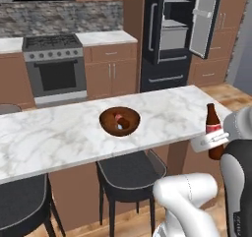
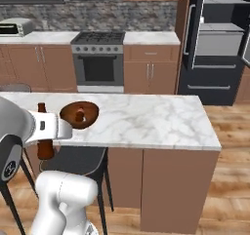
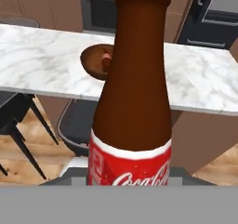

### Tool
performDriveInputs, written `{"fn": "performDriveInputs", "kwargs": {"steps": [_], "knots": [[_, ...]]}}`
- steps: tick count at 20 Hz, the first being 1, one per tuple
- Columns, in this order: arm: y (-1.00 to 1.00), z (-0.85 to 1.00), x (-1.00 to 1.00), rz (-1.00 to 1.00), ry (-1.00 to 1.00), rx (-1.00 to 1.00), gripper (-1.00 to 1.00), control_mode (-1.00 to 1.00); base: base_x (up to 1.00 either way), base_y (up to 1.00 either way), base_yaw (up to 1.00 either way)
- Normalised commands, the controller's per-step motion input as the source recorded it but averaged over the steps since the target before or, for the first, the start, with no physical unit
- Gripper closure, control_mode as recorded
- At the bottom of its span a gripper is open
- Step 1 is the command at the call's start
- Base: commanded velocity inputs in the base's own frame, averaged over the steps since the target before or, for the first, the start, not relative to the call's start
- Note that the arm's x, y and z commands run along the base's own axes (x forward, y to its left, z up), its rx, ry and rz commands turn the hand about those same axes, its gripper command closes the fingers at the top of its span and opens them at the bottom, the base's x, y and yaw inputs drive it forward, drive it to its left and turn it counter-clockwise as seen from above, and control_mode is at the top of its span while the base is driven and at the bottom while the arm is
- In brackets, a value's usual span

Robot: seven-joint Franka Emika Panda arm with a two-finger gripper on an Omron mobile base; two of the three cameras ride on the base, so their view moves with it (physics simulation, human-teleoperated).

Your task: Open the fridge, grab two sodas, and place both sodas inside the bowl with ice on the dining counter.

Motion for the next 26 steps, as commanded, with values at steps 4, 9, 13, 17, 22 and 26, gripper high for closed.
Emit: {"fn": "performDriveInputs", "kwargs": {"steps": [4, 9, 13, 17, 22, 26], "knots": [[0.0, 0.0, 0.0, 0.0, 0.0, 0.0, 1.0, 1.0, 0.72, 0.72, -0.19], [0.04, 0.0, 0.2, 0.0, 0.02, 0.0, 1.0, -1.0, 0.71, 0.3, -0.03], [0.14, 0.0, 1.0, 0.0, 0.14, 0.0, 1.0, -1.0, 0.0, 0.0, 0.0], [0.35, -0.04, 1.0, 0.0, 0.21, -0.04, 1.0, -1.0, 0.0, 0.0, 0.0], [0.16, -0.24, 1.0, 0.09, 0.25, -0.04, 1.0, -1.0, 0.0, 0.0, 0.0], [0.16, -0.3, 1.0, 0.18, 0.3, -0.09, 1.0, -1.0, 0.0, 0.0, 0.0]]}}
